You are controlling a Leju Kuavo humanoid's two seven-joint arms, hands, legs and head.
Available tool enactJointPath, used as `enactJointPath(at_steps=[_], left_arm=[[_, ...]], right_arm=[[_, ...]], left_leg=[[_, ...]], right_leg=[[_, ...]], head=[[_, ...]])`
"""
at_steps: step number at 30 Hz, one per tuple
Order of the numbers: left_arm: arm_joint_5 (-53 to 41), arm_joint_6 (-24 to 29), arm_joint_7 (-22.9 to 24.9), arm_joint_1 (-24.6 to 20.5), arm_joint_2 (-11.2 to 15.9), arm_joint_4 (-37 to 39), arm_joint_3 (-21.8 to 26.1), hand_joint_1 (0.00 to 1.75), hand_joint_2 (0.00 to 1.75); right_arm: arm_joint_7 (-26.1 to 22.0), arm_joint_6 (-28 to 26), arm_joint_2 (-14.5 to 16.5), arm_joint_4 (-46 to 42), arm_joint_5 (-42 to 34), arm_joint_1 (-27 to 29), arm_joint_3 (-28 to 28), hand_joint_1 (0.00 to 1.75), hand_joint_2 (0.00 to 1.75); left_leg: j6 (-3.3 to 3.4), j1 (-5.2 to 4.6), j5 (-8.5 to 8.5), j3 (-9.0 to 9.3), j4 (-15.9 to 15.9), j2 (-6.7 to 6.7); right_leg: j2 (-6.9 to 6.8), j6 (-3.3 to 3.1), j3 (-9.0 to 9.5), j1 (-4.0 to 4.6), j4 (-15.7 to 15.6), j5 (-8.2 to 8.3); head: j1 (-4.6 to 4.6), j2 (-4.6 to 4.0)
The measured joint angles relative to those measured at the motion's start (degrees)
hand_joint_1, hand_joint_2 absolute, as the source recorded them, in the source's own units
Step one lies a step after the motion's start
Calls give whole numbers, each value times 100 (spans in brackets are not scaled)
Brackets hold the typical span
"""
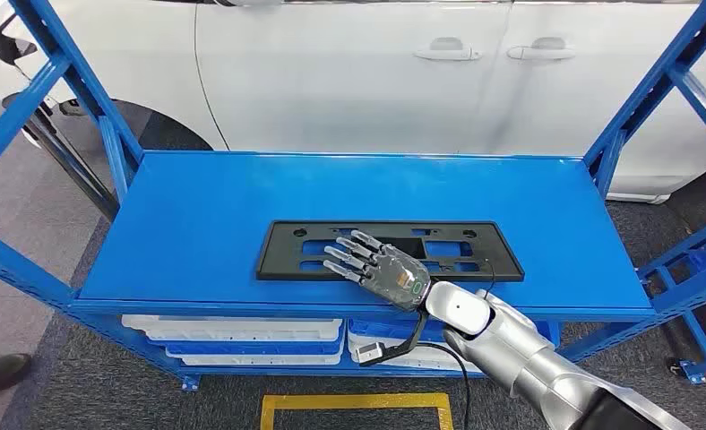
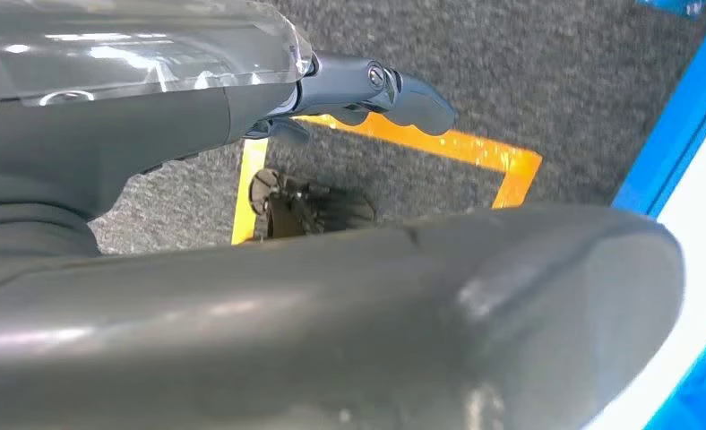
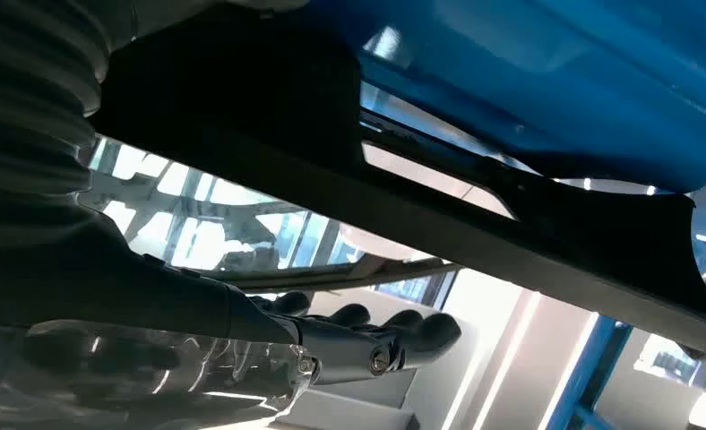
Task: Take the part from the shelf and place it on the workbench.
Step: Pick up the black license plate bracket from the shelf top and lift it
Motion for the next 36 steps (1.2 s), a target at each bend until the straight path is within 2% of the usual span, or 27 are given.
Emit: enactJointPath(at_steps=[2,4,5,6,7,8,9,10,11,12,15,17,18,20,21,22,23,25,26,27,30,31,32,33,35,36], left_arm=[[-1,-2,1,-16,2,0,1,0,0],[-2,-3,1,-38,4,0,3,0,0],[-2,-3,0,-41,6,0,4,0,0],[-3,-3,0,-40,5,0,6,0,0],[-6,-4,0,-38,4,0,7,0,0],[-13,-5,-1,-39,2,0,8,0,0],[-19,-6,-2,-41,1,0,8,0,0],[-24,-7,-4,-45,-1,0,8,0,0],[-31,-8,-7,-47,-2,0,8,0,0],[-39,-8,-9,-47,-2,0,10,0,0],[-81,-8,-15,-46,-2,0,15,0,0],[-111,-8,-17,-55,-4,0,16,0,0],[-122,-8,-17,-60,-5,0,16,0,0],[-133,-7,-15,-63,-7,0,17,0,0],[-134,-4,-11,-60,-7,0,19,0,0],[-135,0,-7,-57,-7,0,20,0,0],[-136,6,-1,-57,-7,0,21,0,0],[-137,16,14,-70,-5,0,23,0,0],[-137,21,23,-78,-5,0,25,0,0],[-137,23,33,-84,-5,0,26,0,0],[-138,31,50,-87,-7,0,35,0,0],[-139,34,52,-89,-7,0,38,0,0],[-140,37,54,-95,-4,0,42,0,0],[-142,39,55,-101,-2,0,44,0,0],[-145,42,57,-108,2,0,49,0,0],[-147,43,57,-108,2,0,51,0,0]], right_arm=[[5,32,15,61,-1,-21,13,0,175],[25,85,47,193,-13,-53,35,0,175],[45,103,67,268,-24,-67,43,0,175],[74,114,87,333,-35,-89,47,0,175],[133,128,108,404,-43,-122,49,0,175],[211,142,135,488,-45,-164,48,0,175],[304,157,170,581,-46,-213,42,0,175],[416,171,217,690,-46,-269,33,0,175],[528,171,269,804,-43,-321,21,0,175],[655,148,326,917,-31,-365,1,0,175],[1180,84,462,1251,110,-474,-104,0,175],[1600,217,501,1438,272,-575,-172,4,175],[1784,337,507,1513,343,-623,-199,8,175],[2047,625,506,1646,440,-704,-254,85,175],[2120,785,505,1702,461,-741,-285,125,175],[2162,963,505,1748,470,-778,-318,164,175],[2193,1161,505,1788,472,-814,-350,172,175],[2224,1540,505,1848,472,-881,-416,175,175],[2230,1695,505,1873,472,-910,-445,175,175],[2229,1800,505,1895,472,-932,-470,175,175],[2188,1924,505,1944,465,-970,-558,175,175],[2163,1934,505,1956,462,-978,-590,175,175],[2139,1945,505,1970,459,-980,-617,175,175],[2122,1950,505,1987,461,-970,-636,175,175],[2088,1946,512,2020,465,-940,-664,175,175],[2073,1925,525,2033,467,-923,-678,175,175]], left_leg=[[20,-2,0,1,-2,-3],[47,-10,-3,3,-2,-13],[51,-14,-5,5,0,-19],[51,-16,-9,8,4,-27],[47,-15,-13,15,9,-34],[39,-14,-18,23,14,-40],[26,-13,-26,32,20,-45],[5,-23,-36,33,29,-47],[-21,-31,-43,29,34,-47],[-51,-36,-47,24,35,-46],[-148,-21,-57,18,44,-40],[-206,-15,-258,-109,337,-8],[-229,-7,-446,-253,657,12],[-267,-2,-805,-604,1414,35],[-280,0,-863,-703,1636,39],[-288,4,-810,-697,1645,42],[-290,9,-660,-576,1418,44],[-278,23,-312,-168,623,36],[-245,24,-201,-18,306,24],[-208,21,-151,61,125,13],[-66,0,-112,80,48,1],[-23,0,-92,91,32,-1],[10,7,-72,101,16,0],[33,11,-58,102,8,0],[53,-1,-50,81,9,-2],[58,-7,-48,75,11,-5]], right_leg=[[50,11,-144,-15,326,-177],[117,34,-500,-45,1083,-507],[132,44,-672,-58,1418,-601],[136,49,-762,-65,1565,-588],[137,47,-747,-70,1486,-464],[136,36,-630,-73,1201,-265],[129,17,-445,-73,785,-53],[113,-4,-264,-59,392,91],[101,-23,-139,-43,121,167],[91,-41,-73,-25,-27,183],[87,-113,-51,-11,-86,195],[54,-184,-38,-30,-132,229],[29,-208,-37,-27,-143,238],[1,-228,-45,-14,-143,238],[-8,-229,-45,-9,-143,239],[-12,-227,-42,-8,-141,239],[-15,-222,-37,-9,-138,238],[-14,-188,-30,-1,-114,228],[-5,-160,-31,8,-98,222],[1,-131,-33,17,-85,217],[13,-30,-39,7,-78,212],[31,2,-65,-5,-18,160],[57,24,-133,-17,142,49],[88,39,-261,-31,434,-120],[127,57,-614,-51,1214,-476],[133,61,-753,-58,1512,-562]], head=[[0,0],[0,0],[0,0],[0,0],[0,0],[0,0],[0,0],[0,0],[0,0],[0,0],[0,0],[0,0],[0,0],[0,0],[0,0],[0,0],[0,0],[0,0],[1,0],[1,0],[0,0],[0,0],[0,0],[0,0],[0,0],[0,0]])
